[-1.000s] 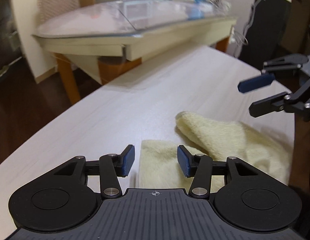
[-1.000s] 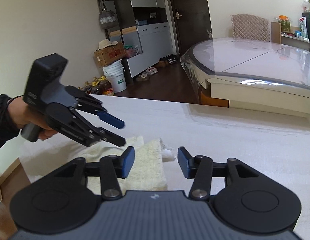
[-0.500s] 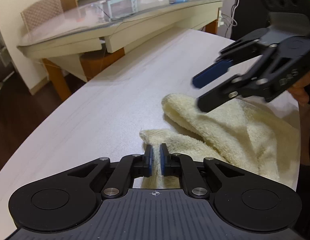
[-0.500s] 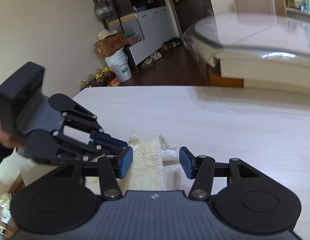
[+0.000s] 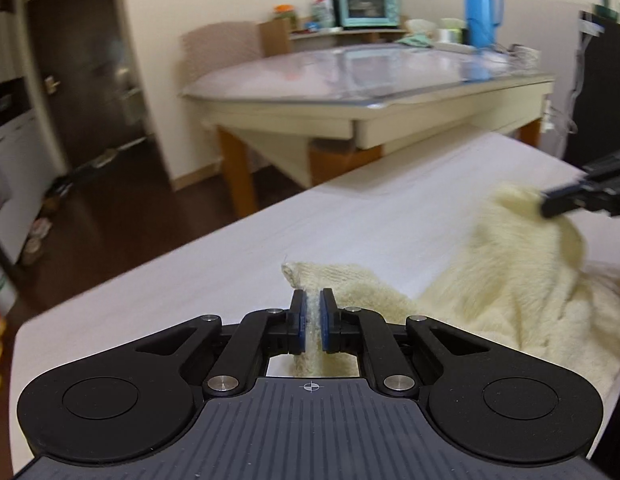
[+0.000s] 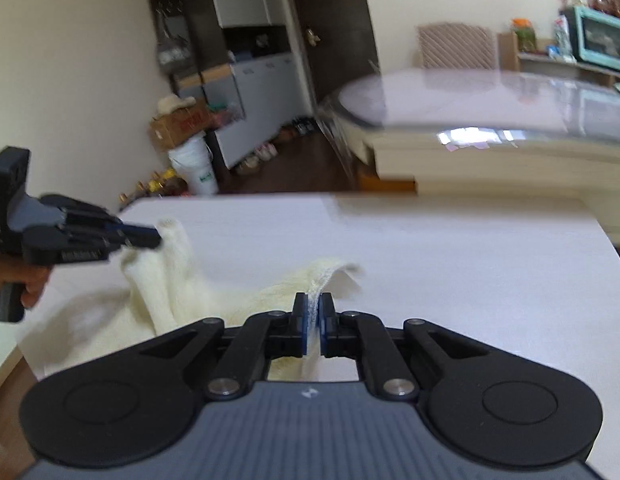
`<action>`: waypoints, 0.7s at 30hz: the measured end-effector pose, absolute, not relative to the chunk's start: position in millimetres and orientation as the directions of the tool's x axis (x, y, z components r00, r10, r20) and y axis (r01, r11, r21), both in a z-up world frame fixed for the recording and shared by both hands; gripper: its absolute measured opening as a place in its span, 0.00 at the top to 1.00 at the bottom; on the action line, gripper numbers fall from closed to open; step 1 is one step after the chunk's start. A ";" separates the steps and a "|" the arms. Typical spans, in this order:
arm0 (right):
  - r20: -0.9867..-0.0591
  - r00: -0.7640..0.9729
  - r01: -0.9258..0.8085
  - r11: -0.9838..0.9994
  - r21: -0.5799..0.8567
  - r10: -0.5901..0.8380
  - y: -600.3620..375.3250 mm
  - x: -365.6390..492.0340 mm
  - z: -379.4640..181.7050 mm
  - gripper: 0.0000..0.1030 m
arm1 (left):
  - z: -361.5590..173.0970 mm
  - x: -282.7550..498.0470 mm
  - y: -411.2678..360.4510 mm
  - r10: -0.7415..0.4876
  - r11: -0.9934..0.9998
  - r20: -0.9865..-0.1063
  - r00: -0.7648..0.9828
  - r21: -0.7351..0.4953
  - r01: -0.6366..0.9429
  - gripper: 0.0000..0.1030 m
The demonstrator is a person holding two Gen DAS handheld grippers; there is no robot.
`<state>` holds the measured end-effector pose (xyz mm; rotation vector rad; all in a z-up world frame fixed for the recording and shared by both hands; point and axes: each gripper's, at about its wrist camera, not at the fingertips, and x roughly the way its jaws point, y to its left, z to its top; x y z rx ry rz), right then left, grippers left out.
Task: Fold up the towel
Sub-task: 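Pull the towel edges apart with both tools to flatten it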
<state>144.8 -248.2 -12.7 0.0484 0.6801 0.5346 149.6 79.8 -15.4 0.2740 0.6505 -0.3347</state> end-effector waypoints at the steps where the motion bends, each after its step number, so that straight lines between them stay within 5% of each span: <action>1: -0.599 0.641 -0.451 0.867 0.212 0.480 -250.1 142.6 -17.4 0.94 | -17.9 146.0 80.4 -0.200 0.914 -0.627 0.753 0.158 0.374 0.93; 4: -0.632 0.612 -0.450 0.866 0.217 0.476 -253.2 138.7 -22.2 0.92 | -21.0 142.3 85.9 -0.194 0.922 -0.638 0.746 0.141 0.360 0.93; 11: -0.602 0.609 -0.437 0.852 0.289 0.516 -262.9 153.8 -14.7 0.60 | -30.2 135.6 89.5 -0.197 0.922 -0.642 0.741 0.137 0.363 0.93; 21: -0.623 0.561 -0.349 0.838 0.419 0.545 -263.7 208.2 -34.9 0.61 | -38.4 120.2 101.8 -0.222 0.927 -0.635 0.740 0.097 0.362 0.93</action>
